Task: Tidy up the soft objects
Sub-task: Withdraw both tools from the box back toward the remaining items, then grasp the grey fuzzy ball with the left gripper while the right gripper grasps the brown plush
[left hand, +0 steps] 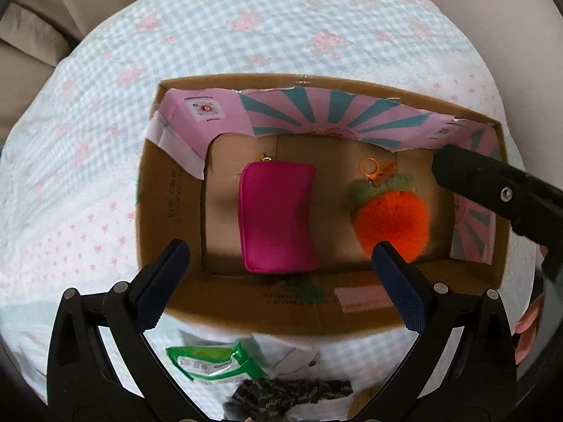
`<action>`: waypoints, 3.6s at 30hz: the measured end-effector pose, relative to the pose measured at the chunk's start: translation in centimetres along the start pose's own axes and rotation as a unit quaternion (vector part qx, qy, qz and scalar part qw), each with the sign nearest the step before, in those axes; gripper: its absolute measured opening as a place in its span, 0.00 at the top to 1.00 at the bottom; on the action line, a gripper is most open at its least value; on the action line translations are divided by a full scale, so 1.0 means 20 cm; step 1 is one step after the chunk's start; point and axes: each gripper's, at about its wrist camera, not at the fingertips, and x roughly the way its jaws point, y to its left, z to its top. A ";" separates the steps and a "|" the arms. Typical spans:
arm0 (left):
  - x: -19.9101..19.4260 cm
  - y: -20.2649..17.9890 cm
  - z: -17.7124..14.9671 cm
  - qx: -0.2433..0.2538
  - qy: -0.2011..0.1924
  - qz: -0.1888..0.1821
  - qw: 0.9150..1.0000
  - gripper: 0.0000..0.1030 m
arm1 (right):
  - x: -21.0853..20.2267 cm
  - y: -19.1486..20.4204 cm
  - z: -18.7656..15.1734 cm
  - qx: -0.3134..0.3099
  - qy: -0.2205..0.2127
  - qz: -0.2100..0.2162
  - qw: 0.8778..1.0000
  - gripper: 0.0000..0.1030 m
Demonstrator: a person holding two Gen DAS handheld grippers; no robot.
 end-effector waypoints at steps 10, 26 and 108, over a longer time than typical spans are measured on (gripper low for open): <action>-0.39 0.00 -0.08 0.004 -0.056 -0.006 0.998 0.00 | -0.33 0.12 -0.05 -0.015 -0.031 -0.008 0.999 0.00; -1.31 0.18 -0.62 -0.005 -0.198 -0.041 0.979 0.00 | -1.11 0.46 -0.50 -0.048 -0.119 -0.032 0.991 0.00; 0.11 0.43 -1.70 0.015 -0.116 -0.130 0.984 0.49 | 0.14 0.16 -1.75 0.042 -0.101 -0.158 0.981 0.61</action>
